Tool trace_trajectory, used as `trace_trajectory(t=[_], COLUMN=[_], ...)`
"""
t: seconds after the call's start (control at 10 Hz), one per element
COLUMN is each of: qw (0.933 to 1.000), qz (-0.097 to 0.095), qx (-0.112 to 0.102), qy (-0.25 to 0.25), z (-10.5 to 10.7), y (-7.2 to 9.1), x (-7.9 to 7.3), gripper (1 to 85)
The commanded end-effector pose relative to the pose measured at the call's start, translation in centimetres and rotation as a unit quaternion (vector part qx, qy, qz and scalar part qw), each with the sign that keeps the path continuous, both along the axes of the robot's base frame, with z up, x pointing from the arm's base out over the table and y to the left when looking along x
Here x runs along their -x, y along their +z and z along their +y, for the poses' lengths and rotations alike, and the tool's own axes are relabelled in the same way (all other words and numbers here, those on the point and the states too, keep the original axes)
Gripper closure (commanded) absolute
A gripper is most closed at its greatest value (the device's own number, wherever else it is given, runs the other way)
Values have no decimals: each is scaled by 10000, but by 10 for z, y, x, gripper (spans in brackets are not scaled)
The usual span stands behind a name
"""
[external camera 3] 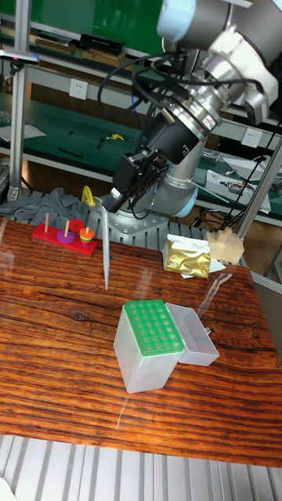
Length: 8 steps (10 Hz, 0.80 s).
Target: Insert a large pipette tip into the holder for large pipette tips
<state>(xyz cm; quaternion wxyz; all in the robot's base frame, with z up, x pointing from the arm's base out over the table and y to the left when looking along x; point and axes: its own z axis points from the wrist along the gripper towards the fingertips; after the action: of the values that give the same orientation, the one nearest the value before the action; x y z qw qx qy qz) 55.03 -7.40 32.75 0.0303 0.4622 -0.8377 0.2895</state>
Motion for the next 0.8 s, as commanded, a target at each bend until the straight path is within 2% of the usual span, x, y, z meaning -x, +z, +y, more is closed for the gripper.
trace_trajectory(t=[0.0,0.1,0.2,0.3,0.4,0.5,0.6,0.7], qw=[9984,9962,9951,9957,9970,9972,9951,9970], qz=[333,599,752,737,592,277,296,307], qx=[450,620,583,480,299,-303,-683,-582], qy=[-60,-152,-266,-283,-400,-617,-647,-415], z=[-7,-14,-13,-9,-3,14,18,0], y=[0,5,4,3,2,-13,-23,-21], x=[22,36,46,46,42,30,30,29], gripper=[847,847,847,847,847,847,847,847])
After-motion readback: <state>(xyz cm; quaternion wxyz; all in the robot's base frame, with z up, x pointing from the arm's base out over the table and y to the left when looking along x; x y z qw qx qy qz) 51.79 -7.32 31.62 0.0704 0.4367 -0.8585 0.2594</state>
